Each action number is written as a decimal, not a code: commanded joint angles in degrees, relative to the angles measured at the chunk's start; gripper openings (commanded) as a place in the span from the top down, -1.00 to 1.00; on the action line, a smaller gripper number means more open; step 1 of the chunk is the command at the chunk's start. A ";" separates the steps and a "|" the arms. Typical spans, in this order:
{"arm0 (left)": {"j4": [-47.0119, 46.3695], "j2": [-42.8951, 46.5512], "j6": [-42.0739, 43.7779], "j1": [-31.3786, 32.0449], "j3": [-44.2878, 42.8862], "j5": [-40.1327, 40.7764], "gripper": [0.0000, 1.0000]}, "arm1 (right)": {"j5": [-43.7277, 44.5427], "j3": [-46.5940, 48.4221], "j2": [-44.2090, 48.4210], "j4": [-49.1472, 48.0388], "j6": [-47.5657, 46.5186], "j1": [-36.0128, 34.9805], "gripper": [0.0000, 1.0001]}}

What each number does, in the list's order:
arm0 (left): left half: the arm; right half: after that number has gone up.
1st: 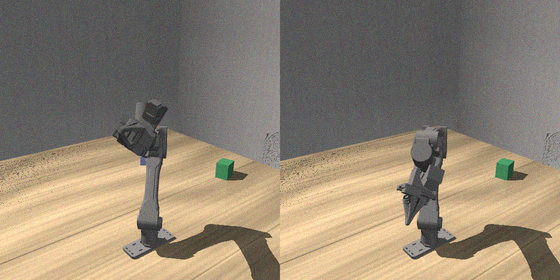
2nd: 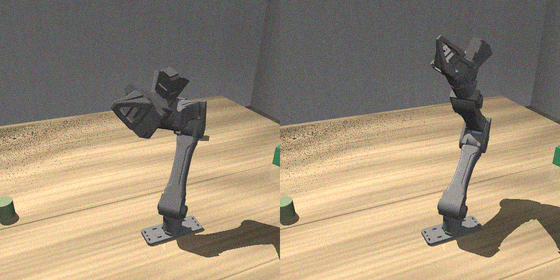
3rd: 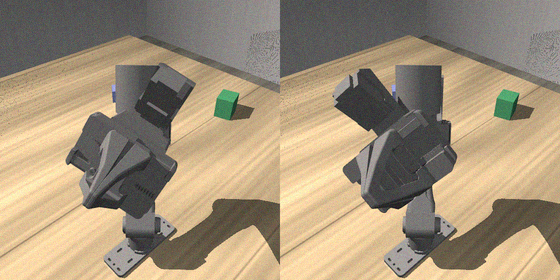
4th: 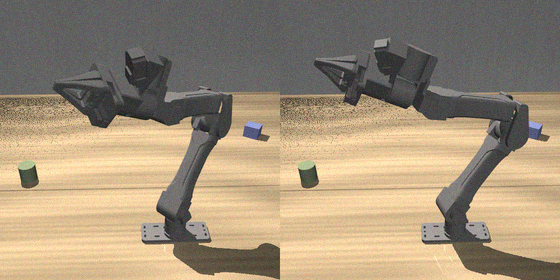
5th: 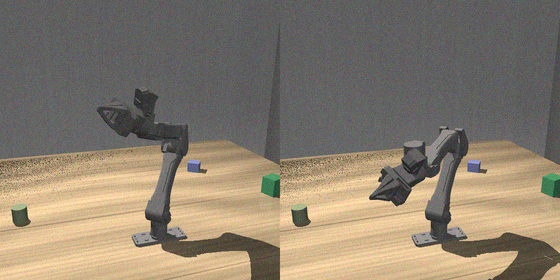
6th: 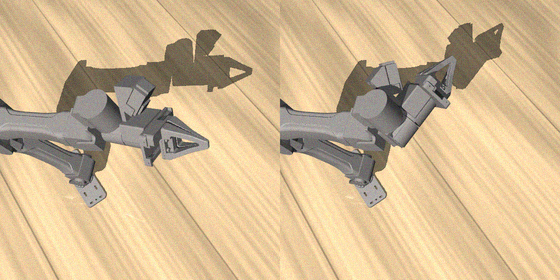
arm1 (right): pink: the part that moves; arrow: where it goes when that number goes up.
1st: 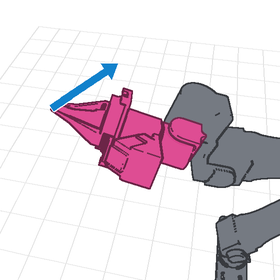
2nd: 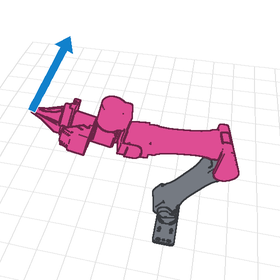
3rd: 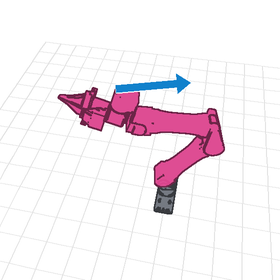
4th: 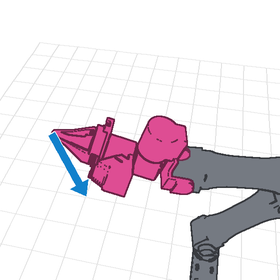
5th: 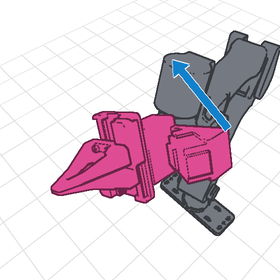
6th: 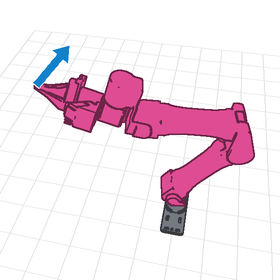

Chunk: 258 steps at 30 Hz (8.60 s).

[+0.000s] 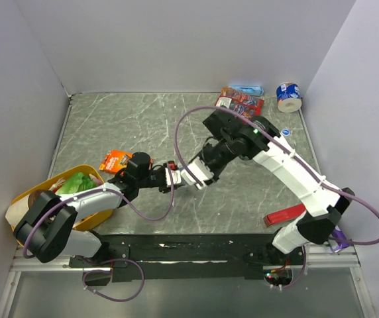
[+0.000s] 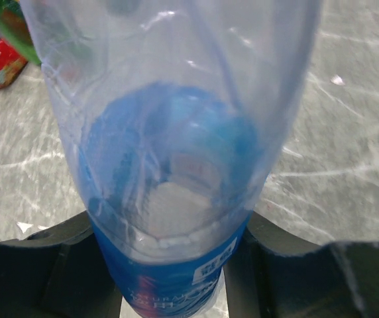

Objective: Screw on the bottle caps

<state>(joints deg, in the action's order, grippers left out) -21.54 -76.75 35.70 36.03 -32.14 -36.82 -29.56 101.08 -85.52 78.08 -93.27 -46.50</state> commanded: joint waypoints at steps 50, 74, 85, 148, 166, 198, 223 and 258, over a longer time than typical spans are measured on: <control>2.64 2.04 2.79 -0.96 -1.96 0.17 0.98 | -5.69 6.51 1.93 7.61 0.21 10.12 -0.28; 3.44 3.62 3.32 -0.96 -3.72 -1.50 0.98 | -3.57 -1.85 2.64 6.38 -4.72 4.14 -0.17; 1.94 4.07 2.27 -0.88 -3.37 -1.41 0.98 | -3.84 -0.18 0.71 6.02 -3.23 3.79 0.20; 7.30 5.12 -27.62 -0.87 -2.05 21.78 -0.92 | 11.80 24.78 -19.69 11.74 22.09 17.58 1.00; 4.40 4.59 -29.55 -1.84 -1.00 21.17 -0.93 | 10.67 8.97 -9.76 12.00 17.69 17.41 1.00; -0.78 1.87 -24.91 -1.93 -1.43 16.78 -0.92 | 7.59 16.34 -19.60 12.00 21.11 16.88 0.60; -31.70 -21.93 -22.16 -2.02 -13.55 14.77 -0.93 | 5.13 28.03 -28.57 12.00 24.54 16.27 0.40; -41.04 -36.10 -32.80 -1.31 -21.82 6.14 -0.84 | 5.48 30.76 -32.87 7.18 31.40 15.74 0.06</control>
<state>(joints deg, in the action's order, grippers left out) -59.75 -111.31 4.62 34.11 -52.58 -31.55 -23.40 130.96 -117.73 77.62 -63.92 -30.00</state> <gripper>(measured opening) 0.909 0.454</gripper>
